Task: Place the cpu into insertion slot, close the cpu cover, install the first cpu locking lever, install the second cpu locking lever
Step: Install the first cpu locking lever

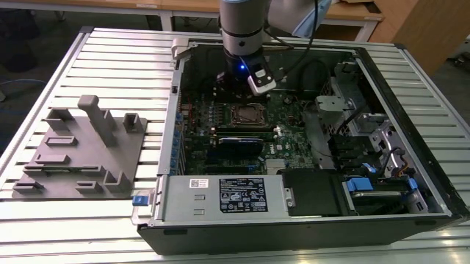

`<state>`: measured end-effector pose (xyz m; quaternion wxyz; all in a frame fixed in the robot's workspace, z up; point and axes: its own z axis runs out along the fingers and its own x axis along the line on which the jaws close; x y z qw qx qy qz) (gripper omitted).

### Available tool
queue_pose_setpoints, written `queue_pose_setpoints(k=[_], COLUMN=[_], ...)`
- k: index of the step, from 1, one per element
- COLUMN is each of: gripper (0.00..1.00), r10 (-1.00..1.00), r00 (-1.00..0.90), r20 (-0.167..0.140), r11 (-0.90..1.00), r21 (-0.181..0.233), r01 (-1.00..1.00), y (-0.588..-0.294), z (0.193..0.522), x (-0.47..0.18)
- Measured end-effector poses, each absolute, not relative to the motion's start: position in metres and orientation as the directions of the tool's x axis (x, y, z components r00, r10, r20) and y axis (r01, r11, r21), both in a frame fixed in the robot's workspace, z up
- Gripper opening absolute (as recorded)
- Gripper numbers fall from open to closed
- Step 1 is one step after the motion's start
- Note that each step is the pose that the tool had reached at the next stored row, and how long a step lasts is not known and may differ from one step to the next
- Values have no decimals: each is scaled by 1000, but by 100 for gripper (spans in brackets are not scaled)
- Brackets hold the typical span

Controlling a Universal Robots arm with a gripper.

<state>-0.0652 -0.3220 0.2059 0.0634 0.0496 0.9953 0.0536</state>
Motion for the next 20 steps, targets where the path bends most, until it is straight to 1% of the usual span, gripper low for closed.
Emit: queue_pose_setpoints(k=[11, 14, 20], gripper=[10, 10, 10], r10=[106, 106, 106], r00=[-988, -991, -991], r20=[-108, -82, -81], r11=[989, 989, 989], r21=[112, 109, 109], r01=[94, 97, 97], y=[-322, -322, -322], z=[213, 213, 213], x=[-62, -61, -59])
